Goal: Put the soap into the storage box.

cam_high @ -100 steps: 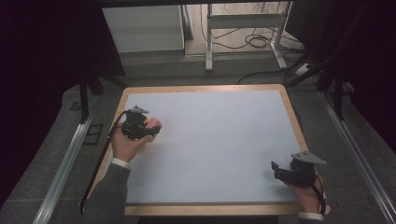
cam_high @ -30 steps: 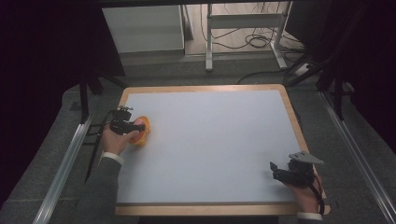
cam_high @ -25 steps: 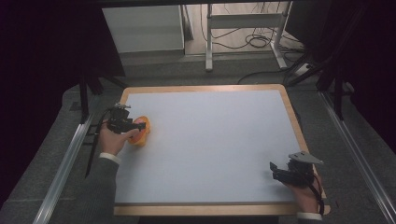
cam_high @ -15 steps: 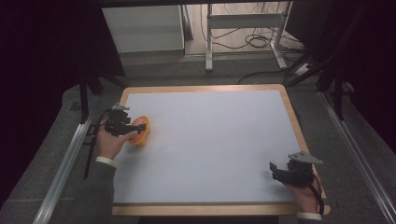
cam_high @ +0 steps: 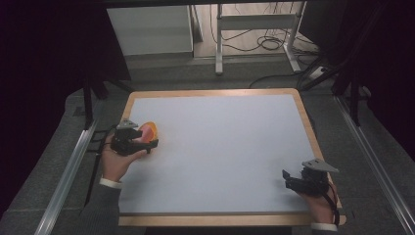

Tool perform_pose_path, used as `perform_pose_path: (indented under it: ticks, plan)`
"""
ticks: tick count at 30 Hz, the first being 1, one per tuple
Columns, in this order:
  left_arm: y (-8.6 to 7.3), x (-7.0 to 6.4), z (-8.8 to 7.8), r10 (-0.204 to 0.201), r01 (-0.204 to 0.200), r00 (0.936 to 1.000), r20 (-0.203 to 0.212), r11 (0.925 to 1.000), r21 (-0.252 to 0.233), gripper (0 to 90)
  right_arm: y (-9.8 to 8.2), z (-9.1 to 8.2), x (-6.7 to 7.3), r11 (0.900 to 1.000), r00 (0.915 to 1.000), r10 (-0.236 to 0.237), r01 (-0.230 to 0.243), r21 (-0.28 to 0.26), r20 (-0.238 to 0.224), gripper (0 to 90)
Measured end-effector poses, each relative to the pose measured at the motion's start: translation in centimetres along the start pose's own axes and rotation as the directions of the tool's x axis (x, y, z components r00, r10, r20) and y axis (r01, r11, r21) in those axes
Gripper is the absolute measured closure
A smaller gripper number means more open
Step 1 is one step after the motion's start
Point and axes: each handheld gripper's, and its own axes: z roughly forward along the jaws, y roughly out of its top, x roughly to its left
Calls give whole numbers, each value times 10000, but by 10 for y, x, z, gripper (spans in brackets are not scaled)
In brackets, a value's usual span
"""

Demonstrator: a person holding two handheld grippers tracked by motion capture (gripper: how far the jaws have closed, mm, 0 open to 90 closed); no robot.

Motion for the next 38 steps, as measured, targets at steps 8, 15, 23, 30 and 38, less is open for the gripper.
perform_pose_path:
  ticks: [8, 15, 23, 30, 38]
  plan:
    - [-24, -22, 3, 111, -109, 9973, 726, 9999, -27, 232, 3, -4, 2, 9998, 9999, 10, -12, -215, -128, 127]
    - [-44, -30, 14, 138, -166, 9975, 692, 9990, 404, 225, 4, -5, 3, 9997, 9998, -81, 76, -240, -199, 127]
    - [-63, -34, 19, -216, 184, 9957, 902, 9991, 372, 223, 5, -5, 6, 9996, 9996, -156, 150, -243, -250, 127]
    - [-69, -34, 18, -323, 304, 9952, 924, 9993, 220, 222, 6, -5, 8, 9994, 9993, -238, 232, -241, -283, 127]
    - [-68, -37, 14, -271, 282, 9944, 1017, 9996, -96, 226, 8, -7, 8, 9986, 9993, -315, 308, -424, -181, 127]
